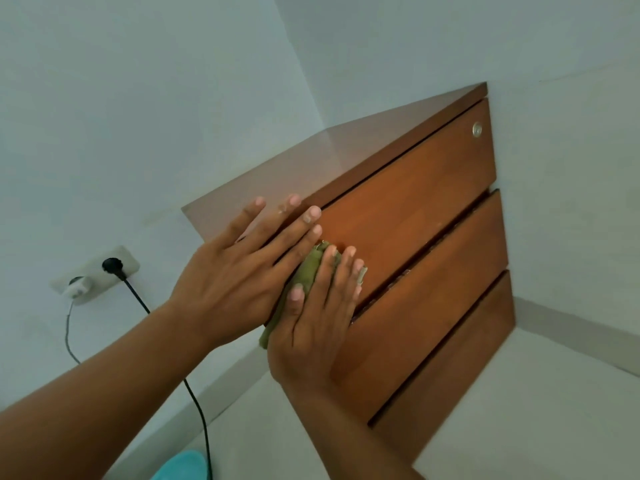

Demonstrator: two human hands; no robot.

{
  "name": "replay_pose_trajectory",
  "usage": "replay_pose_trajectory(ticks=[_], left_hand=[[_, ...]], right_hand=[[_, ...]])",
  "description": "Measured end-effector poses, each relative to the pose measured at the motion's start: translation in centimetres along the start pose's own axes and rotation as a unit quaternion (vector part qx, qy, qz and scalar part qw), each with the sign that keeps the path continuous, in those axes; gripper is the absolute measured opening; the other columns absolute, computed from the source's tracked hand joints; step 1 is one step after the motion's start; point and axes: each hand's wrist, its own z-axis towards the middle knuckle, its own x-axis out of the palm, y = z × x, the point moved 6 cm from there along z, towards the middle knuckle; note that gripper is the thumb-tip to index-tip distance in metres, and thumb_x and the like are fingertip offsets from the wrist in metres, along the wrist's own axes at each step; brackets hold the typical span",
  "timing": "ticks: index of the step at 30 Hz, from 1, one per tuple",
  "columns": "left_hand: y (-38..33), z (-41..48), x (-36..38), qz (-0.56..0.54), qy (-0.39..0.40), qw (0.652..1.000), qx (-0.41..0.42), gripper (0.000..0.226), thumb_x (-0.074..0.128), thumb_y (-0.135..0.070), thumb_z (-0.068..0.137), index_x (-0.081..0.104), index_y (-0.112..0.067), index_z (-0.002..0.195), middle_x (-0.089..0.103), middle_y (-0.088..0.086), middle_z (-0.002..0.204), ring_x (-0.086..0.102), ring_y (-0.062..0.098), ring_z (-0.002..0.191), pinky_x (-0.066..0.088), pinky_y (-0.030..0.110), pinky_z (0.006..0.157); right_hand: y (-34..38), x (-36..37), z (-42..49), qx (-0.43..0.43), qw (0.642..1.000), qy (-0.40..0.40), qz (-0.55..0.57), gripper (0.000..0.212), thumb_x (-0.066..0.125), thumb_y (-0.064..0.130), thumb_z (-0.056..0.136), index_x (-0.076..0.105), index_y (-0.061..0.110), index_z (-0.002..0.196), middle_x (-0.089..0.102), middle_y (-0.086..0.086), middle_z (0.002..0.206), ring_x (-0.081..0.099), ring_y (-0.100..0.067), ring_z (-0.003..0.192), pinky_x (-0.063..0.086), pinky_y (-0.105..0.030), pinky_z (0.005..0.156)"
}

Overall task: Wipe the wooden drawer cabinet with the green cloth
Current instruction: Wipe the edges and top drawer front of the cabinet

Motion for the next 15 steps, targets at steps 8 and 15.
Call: replay_pose_trajectory(ticks=[8,15], left_hand=[[-3.1,5.4,0.2,0.007,0.004,0.999,0.036,0.062,0.000,-0.026,0.100,-0.011,-0.008,0.159,-0.018,0.015,0.166,-0.023,0.032,0.153,-0.006,0.051,0.125],[-5.7,11.2,0.9,0.023,0.091,0.994,0.065,0.064,-0.002,-0.035,0.102,-0.041,-0.006,0.144,-0.049,0.018,0.150,-0.046,0.034,0.139,-0.020,0.052,0.120]], right_hand=[[-8.0,-2.6,11.3,0.085,0.996,-0.016,-0.004,0.061,0.013,0.042,0.106,0.001,0.023,0.163,-0.006,0.005,0.172,-0.014,-0.012,0.157,-0.005,-0.042,0.129],[-16.5,-5.8,25.2,0.136,0.990,-0.030,-0.037,0.058,0.015,0.039,0.110,0.003,0.019,0.163,0.000,-0.003,0.172,-0.005,-0.021,0.159,-0.004,-0.041,0.129]])
